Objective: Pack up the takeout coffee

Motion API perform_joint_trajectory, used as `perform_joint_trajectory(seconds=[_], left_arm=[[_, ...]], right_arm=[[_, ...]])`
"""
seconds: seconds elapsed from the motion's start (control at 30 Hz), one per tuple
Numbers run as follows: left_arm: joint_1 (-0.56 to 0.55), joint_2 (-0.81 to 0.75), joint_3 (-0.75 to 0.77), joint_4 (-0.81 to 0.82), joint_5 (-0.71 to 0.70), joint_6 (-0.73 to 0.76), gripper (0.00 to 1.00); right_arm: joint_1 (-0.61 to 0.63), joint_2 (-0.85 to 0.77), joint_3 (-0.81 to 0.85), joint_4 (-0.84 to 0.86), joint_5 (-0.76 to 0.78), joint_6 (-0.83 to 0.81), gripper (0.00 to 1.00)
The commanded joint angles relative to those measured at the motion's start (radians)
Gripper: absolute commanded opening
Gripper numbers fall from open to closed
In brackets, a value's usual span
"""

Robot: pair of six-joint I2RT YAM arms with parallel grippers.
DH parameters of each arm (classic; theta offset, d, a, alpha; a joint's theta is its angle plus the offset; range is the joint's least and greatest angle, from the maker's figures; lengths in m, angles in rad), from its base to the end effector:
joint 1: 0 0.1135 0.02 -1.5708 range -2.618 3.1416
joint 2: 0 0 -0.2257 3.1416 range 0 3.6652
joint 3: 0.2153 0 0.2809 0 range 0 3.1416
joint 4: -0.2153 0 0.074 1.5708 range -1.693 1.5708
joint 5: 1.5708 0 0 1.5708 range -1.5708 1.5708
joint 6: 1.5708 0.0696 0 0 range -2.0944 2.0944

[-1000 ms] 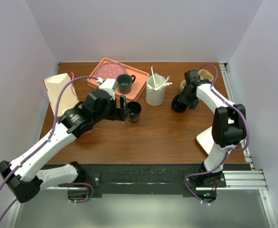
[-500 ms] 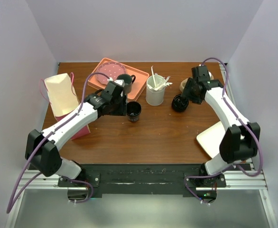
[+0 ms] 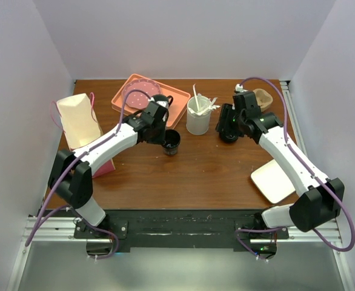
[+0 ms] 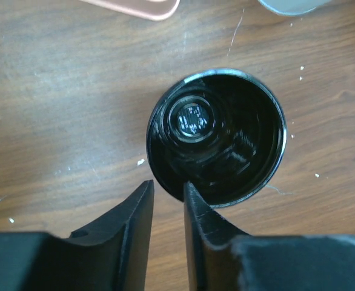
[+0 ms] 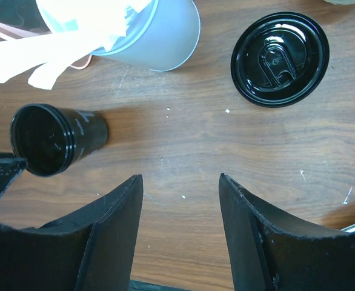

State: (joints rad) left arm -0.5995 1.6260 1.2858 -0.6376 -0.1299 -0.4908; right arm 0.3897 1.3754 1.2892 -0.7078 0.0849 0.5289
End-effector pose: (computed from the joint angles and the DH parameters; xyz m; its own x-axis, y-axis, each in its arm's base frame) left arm 0.3280 -0.2132 0.1853 -0.8394 0.0076 -0.5435 0.1180 0.9786 -0.1687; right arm 0.3308 0.1295 0.2688 -0.7328 0.2426 -0.6357 0.0535 0.9520 0.3015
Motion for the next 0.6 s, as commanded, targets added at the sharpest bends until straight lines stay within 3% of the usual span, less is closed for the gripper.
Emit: perform_joint_trajectory(seconds=[0.0,0.27,0.57], left_arm=[[0.009,0.041,0.081,0.018,-0.03,0.043,0.26],[0.01,0.051,0.09,0.016,-0.05,0.07,0.2],[0.023,0.08,0.122,0.009,-0.036,0.072,0.23]], right_arm=[[0.008,-0.021,0.001,0.039,-0.04,-0.004,0.57],[0.012,-0.033,-0.044,0.057,-0.043,0.005,0.56],[0.014,-0.03,-0.056,0.057,-0.039,-0.004,0.57]])
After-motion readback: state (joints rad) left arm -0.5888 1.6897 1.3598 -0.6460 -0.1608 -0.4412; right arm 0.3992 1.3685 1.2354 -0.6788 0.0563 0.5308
